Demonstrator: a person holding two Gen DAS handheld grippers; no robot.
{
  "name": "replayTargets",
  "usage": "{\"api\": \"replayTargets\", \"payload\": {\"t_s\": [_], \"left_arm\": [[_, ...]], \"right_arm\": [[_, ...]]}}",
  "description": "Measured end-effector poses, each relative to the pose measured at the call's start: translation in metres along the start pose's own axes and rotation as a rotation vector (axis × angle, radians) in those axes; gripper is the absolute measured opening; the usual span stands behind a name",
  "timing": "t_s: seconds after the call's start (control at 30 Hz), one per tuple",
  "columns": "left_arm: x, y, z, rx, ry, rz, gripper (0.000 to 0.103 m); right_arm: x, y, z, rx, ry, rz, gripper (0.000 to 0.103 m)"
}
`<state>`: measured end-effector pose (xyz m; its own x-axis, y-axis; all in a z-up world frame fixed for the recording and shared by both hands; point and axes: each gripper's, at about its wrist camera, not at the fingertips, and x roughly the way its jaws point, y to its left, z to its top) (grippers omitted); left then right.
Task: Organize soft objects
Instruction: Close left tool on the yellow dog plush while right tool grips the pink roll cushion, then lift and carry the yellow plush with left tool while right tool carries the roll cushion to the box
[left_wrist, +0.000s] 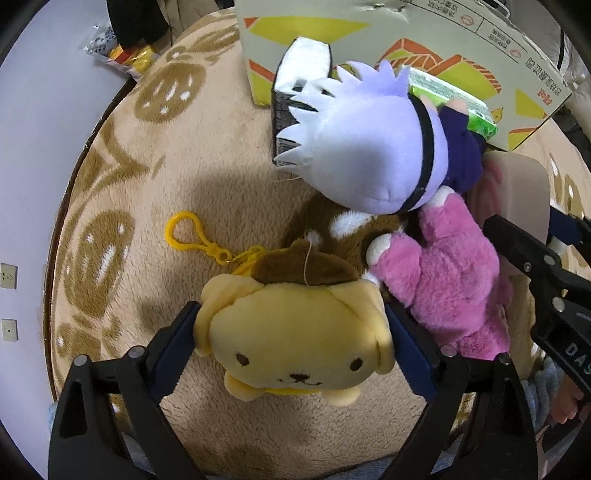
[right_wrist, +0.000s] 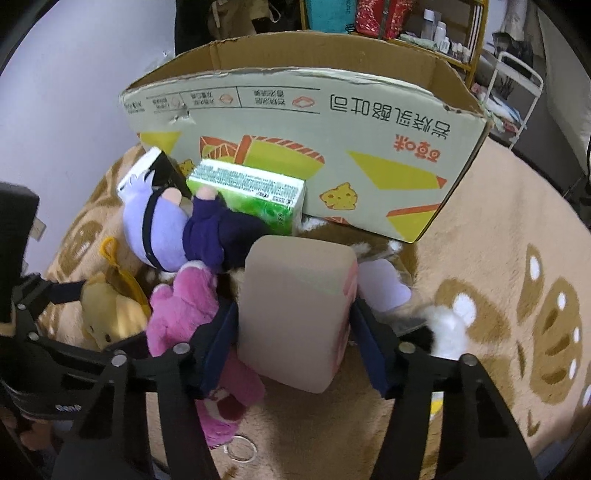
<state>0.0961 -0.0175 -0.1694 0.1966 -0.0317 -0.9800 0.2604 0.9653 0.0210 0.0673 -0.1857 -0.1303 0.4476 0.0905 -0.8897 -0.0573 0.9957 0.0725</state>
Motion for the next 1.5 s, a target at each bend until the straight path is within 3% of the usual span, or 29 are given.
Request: {"api": "replayTargets", "payload": {"t_s": [0.3,0.5,0.63,0.83,1.07,1.23,1.5], "left_arm": [[-0.009,0.017,-0.005,-0.055,-0.037,-0.037,0.086],[-0.029,0.008,-0.011,-0.021,-0.118,0.06,0.086],[-0.047,0.013,-0.018,-0.048,-0.182,0.038,0.086],[-0.082,0.012,-0.022,-0.056,-0.337,0.024,0.086],[-0.127,-0.006,-0.04,-0.003,-0.559,0.089,0.087],[-0.153,-0.007,-0.05,0.005,-0.704,0.087,0.087],[-0.182,-0.01,-0.054,0.035,-0.851,0.086,0.087]], "right_arm": [[-0.006,0.003,-0.005,0.006,-0.005,0.0,0.049],[-0.021,-0.006,-0.005,0.039,-0.058,0.014,0.048],[-0.032,-0.015,-0.002,0.079,-0.099,0.046,0.048],[-0.055,-0.014,-0.001,0.101,-0.189,0.059,0.048],[-0.092,-0.019,0.002,0.097,-0.308,0.035,0.048],[-0.118,-0.025,0.0,0.117,-0.403,0.022,0.048],[-0.159,-0.021,0.006,0.083,-0.55,0.013,0.048]]}}
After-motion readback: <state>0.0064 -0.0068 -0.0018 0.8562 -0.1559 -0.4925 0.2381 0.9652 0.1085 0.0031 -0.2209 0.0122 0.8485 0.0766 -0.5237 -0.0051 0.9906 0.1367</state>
